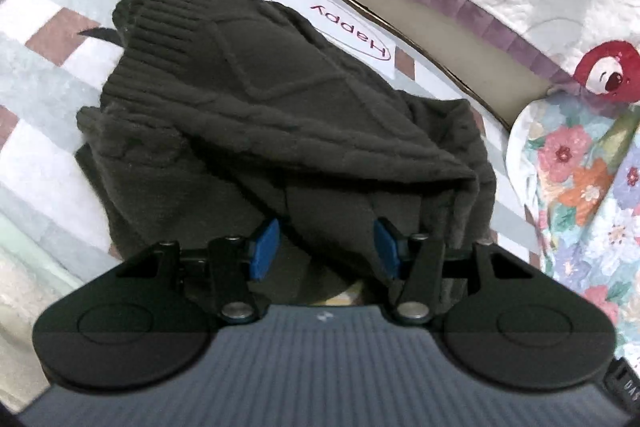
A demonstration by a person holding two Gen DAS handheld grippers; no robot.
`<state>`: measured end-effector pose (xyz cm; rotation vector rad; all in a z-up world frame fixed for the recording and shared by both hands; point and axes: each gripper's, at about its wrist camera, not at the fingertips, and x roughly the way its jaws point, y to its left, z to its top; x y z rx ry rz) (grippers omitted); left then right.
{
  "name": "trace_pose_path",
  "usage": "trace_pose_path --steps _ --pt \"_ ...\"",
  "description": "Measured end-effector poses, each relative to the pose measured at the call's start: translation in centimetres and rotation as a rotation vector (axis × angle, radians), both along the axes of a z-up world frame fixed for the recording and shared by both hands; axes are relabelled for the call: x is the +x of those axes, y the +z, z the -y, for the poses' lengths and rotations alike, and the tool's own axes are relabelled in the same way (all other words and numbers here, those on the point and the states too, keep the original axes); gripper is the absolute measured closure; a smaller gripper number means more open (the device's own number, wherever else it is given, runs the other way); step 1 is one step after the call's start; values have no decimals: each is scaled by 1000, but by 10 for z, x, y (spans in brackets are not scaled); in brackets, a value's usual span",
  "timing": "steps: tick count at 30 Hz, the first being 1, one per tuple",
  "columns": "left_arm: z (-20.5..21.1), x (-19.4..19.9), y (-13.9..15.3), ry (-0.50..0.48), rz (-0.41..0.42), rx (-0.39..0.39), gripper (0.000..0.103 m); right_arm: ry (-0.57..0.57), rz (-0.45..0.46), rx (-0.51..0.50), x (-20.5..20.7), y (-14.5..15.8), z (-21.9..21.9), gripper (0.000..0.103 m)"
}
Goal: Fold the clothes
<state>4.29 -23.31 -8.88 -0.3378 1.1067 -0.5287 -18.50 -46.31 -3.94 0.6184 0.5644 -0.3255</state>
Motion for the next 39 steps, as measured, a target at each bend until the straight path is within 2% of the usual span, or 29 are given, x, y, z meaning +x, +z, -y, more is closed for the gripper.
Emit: trace_pose_path --steps 3,6,8,9,10,11,12,13,15,16,17,18,20,22,23,25,27,30,32,33,34,37,38,39 --pt "5 -1 0 -14 -1 32 50 46 -52 -54 8 -4 -14 50" --pt "12 1 -5 -42 -31 84 41 105 -82 -112 12 -10 -26 50" --pt "16 3 -12 -58 -81 97 40 145 -102 -150 14 -13 -34 60" --pt "15 4 -16 -58 -109 96 40 165 -112 -169 15 -15 -38 69" --pt "14 4 -18 -55 -129 87 40 185 -122 -189 17 -17 -42 71" --pt "11 5 -18 -51 -136 70 42 205 -132 -208 18 -19 -46 75" --pt "9 4 -16 -50 -132 51 42 225 -142 -227 19 -21 -50 87" --pt "8 4 -14 -50 -127 36 43 245 -152 -246 20 -23 -54 90" --pt "8 1 -9 -66 -109 29 53 285 -171 -285 22 -27 -61 90" --pt "11 0 -8 -82 -106 30 62 305 -181 -304 24 -28 -65 90" --pt "14 -1 -7 -100 -109 33 63 325 -191 -323 25 -30 -69 90" --pt "16 -3 -7 -116 -109 41 63 344 -202 -342 26 -32 -73 89" --pt "21 -6 -5 -131 -87 84 64 302 -245 -335 23 -39 -71 83" --pt "26 -8 -3 -159 -76 115 64 251 -271 -265 20 -44 -60 67" --pt "29 -8 -3 -172 -79 123 64 229 -270 -235 18 -46 -56 64" --pt "34 -9 -2 -193 -78 143 64 186 -269 -174 16 -52 -47 47" --pt "39 -10 -3 -213 -71 168 63 146 -243 -108 15 -63 -42 37" --pt "34 -10 1 -186 -48 168 64 86 -203 -8 15 -80 -34 37" --pt "29 -10 5 -158 -31 157 64 46 -176 53 15 -91 -29 45" --pt "26 -10 6 -144 -22 151 64 35 -144 -37 17 -82 -30 74" --pt "25 -10 8 -131 -12 150 64 25 -112 -126 19 -72 -31 97" --pt "31 -9 14 -111 46 192 64 -8 -13 -394 24 -44 -35 98" --pt "40 -8 17 -135 73 214 64 -20 19 -480 26 -34 -36 98" --pt "51 -11 22 -190 122 251 63 -54 41 -481 27 -19 -19 99"
